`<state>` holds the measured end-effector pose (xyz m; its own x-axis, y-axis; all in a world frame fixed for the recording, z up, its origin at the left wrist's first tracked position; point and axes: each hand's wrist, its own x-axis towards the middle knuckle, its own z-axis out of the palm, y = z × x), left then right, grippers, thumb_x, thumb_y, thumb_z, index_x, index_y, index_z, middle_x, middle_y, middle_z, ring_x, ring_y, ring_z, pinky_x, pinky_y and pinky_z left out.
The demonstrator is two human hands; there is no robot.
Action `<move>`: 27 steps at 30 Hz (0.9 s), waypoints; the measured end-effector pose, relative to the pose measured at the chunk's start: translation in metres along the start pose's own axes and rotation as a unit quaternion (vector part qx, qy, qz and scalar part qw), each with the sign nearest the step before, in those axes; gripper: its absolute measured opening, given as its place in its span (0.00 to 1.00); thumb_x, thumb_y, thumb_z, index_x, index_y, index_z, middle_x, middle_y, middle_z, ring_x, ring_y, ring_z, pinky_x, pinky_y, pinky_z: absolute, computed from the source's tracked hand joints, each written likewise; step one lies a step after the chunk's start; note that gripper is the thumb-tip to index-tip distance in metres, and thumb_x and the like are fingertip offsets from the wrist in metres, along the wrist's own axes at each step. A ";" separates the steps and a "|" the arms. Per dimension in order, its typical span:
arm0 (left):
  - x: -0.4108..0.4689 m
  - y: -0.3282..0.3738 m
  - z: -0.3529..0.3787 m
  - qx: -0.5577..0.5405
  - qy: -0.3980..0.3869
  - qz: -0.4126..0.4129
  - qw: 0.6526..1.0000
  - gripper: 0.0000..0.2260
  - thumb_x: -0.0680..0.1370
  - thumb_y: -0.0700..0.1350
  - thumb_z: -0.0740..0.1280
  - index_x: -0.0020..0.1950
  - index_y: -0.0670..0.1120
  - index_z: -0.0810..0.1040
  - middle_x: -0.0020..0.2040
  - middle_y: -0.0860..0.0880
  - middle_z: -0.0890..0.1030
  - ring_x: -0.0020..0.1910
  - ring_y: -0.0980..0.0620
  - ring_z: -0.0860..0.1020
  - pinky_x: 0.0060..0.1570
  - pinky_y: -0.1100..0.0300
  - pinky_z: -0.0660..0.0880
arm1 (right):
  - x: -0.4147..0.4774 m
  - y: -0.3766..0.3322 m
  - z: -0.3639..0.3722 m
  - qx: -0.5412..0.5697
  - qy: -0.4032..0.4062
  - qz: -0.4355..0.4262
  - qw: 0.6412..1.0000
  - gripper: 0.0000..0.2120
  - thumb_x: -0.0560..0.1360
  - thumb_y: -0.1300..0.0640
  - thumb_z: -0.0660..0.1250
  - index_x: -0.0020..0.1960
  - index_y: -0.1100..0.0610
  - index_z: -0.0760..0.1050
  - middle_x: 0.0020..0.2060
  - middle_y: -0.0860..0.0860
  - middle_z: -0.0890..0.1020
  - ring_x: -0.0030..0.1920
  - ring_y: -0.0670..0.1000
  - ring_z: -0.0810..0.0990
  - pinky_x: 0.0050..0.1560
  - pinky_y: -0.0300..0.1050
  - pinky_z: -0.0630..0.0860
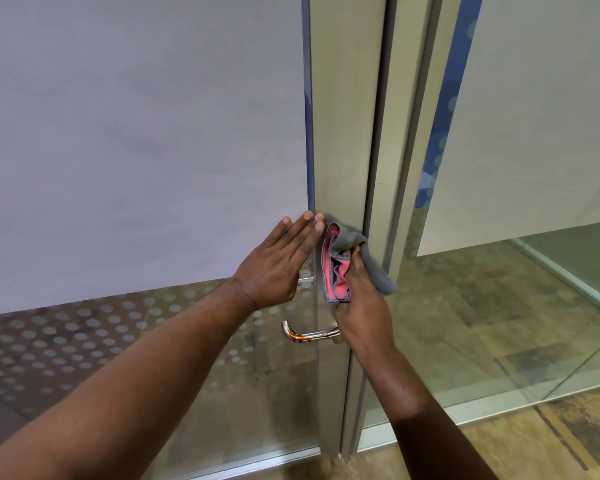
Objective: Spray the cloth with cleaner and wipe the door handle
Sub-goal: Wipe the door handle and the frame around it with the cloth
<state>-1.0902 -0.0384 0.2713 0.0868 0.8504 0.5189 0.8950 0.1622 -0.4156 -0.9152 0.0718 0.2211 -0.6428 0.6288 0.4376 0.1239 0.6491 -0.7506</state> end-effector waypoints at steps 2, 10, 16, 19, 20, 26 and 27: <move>0.000 0.000 0.000 0.000 -0.003 -0.003 1.000 0.38 0.75 0.37 0.54 0.84 0.38 0.42 0.84 0.41 0.47 0.85 0.44 0.46 0.83 0.47 0.45 | -0.005 0.005 0.007 0.006 0.008 -0.001 1.000 0.35 0.80 0.65 0.68 0.82 0.46 0.61 0.73 0.43 0.77 0.69 0.47 0.78 0.68 0.48 0.78; 0.000 0.000 -0.002 -0.001 -0.021 -0.018 1.000 0.39 0.75 0.38 0.53 0.84 0.40 0.38 0.85 0.41 0.47 0.84 0.46 0.42 0.83 0.48 0.43 | -0.017 0.026 0.013 0.043 -0.033 0.051 0.997 0.26 0.78 0.69 0.66 0.70 0.45 0.79 0.60 0.42 0.83 0.52 0.38 0.79 0.50 0.23 0.74; 0.000 0.009 -0.015 -0.027 -0.063 -0.051 0.996 0.45 0.72 0.38 0.62 0.84 0.39 0.41 0.85 0.42 0.48 0.85 0.46 0.44 0.83 0.49 0.41 | -0.014 0.024 -0.021 0.324 0.005 0.260 0.910 0.10 0.65 0.68 0.64 0.35 0.56 0.80 0.28 0.46 0.82 0.32 0.50 0.78 0.31 0.39 0.73; 0.002 0.020 -0.026 -0.090 -0.058 -0.083 0.991 0.44 0.73 0.43 0.60 0.84 0.41 0.39 0.85 0.43 0.50 0.85 0.48 0.44 0.83 0.50 0.41 | -0.011 0.016 -0.038 0.496 0.018 0.281 0.822 0.15 0.64 0.74 0.59 0.37 0.60 0.81 0.32 0.52 0.83 0.33 0.52 0.80 0.35 0.42 0.74; 0.002 0.026 -0.030 -0.118 -0.049 -0.095 0.987 0.43 0.74 0.45 0.58 0.84 0.42 0.38 0.85 0.43 0.50 0.85 0.49 0.45 0.83 0.51 0.41 | -0.011 0.013 -0.043 0.527 0.014 0.283 0.801 0.19 0.66 0.76 0.56 0.36 0.59 0.81 0.32 0.52 0.83 0.33 0.52 0.81 0.36 0.42 0.75; 0.011 0.071 -0.048 -0.394 0.028 -0.286 0.873 0.30 0.80 0.44 0.62 0.83 0.47 0.63 0.80 0.51 0.67 0.72 0.64 0.68 0.72 0.74 0.60 | -0.008 -0.012 -0.076 0.614 -0.010 0.284 0.737 0.09 0.59 0.71 0.57 0.34 0.59 0.70 0.28 0.51 0.72 0.32 0.53 0.72 0.35 0.44 0.73; 0.014 0.078 -0.052 -0.418 0.045 -0.320 0.849 0.28 0.80 0.47 0.61 0.81 0.49 0.67 0.77 0.52 0.73 0.66 0.63 0.75 0.66 0.76 0.65 | -0.009 -0.016 -0.081 0.626 -0.014 0.280 0.728 0.09 0.60 0.70 0.56 0.34 0.59 0.70 0.29 0.52 0.72 0.32 0.53 0.73 0.35 0.43 0.75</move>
<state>-0.9959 -0.0401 0.2849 -0.5354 0.6735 0.5095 0.7657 0.1326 0.6293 -0.8508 0.0903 0.2695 -0.7739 0.6241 -0.1072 -0.4019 -0.6149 -0.6786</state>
